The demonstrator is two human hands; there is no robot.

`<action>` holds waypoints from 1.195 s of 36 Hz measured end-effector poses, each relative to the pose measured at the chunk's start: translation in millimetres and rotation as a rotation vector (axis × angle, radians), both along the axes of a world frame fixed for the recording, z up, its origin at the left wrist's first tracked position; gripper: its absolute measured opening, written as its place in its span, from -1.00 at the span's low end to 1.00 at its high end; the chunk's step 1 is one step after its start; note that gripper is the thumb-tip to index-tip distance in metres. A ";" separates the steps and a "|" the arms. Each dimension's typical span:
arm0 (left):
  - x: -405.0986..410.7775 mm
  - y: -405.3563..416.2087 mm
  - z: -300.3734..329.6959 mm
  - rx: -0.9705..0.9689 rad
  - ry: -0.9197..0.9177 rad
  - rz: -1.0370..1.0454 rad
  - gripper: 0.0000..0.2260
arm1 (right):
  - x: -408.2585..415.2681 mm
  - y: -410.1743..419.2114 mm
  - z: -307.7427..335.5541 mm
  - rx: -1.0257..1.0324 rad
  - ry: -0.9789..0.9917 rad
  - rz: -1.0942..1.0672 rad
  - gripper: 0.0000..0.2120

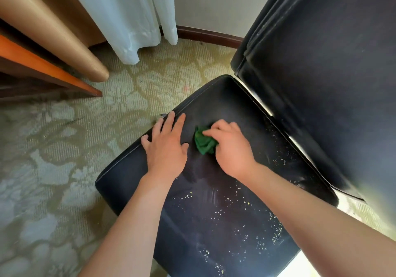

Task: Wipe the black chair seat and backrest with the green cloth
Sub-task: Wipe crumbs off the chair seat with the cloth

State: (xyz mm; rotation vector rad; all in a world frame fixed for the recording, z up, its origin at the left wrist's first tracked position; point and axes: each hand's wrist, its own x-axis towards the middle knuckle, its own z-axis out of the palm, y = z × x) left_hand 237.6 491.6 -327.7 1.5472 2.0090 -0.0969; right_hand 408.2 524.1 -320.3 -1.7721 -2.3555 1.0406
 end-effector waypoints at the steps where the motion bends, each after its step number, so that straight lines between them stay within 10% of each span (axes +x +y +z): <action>1: -3.2 -1.6 0.6 0.013 -0.035 0.027 -0.31 | 4.6 -6.8 0.7 -0.021 0.019 0.033 -0.46; 12: -44.9 -38.5 5.7 -0.107 0.085 0.519 -0.52 | 11.9 46.9 -4.8 0.114 -0.131 -0.448 -0.45; 31: -48.6 -110.7 3.7 0.156 -0.126 0.484 -0.48 | -26.1 -94.8 6.1 -0.017 -0.026 0.628 -0.51; 43: -14.4 -215.9 3.7 0.095 -0.082 0.935 -0.40 | -49.6 -44.1 8.1 0.174 0.058 0.126 -0.41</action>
